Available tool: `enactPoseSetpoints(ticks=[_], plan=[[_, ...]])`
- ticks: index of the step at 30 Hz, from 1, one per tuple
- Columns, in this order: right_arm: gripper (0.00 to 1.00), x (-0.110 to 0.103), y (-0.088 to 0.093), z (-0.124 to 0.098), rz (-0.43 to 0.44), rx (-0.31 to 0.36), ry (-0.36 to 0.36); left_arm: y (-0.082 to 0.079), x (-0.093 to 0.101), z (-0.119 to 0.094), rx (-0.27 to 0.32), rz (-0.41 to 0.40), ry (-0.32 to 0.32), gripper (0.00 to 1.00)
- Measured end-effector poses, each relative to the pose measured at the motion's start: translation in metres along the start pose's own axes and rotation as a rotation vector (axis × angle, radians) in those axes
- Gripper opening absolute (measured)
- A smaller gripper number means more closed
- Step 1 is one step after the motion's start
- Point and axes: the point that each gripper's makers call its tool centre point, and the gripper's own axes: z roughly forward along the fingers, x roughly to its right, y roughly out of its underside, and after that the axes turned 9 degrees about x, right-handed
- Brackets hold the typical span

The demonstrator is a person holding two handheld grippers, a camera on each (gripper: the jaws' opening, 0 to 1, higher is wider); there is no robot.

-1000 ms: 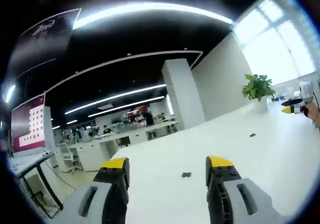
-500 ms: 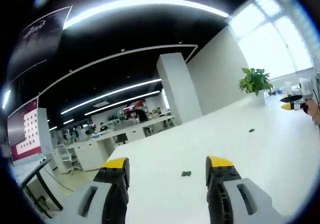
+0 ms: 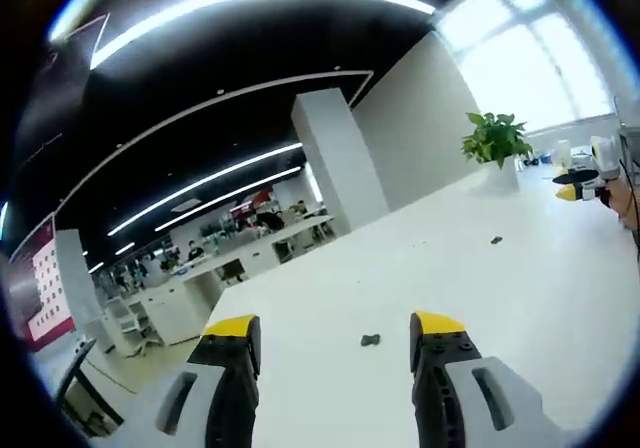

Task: Snap the two parts of the plastic buckle together until the buckle closes and remains connected.

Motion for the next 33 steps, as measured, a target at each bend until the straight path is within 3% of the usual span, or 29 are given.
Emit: enactPoseSetpoints(ticks=[16,33], plan=[[0.34,-0.005,0.004,0.001,-0.004,-0.019,-0.021,0.012,0.001,0.030,-0.110,0.081,0.048,0.61],[0.34,-0.007,0.006,0.002,-0.014,-0.031,-0.027,0.026,0.010,0.062,-0.205,0.166,0.177,0.56]])
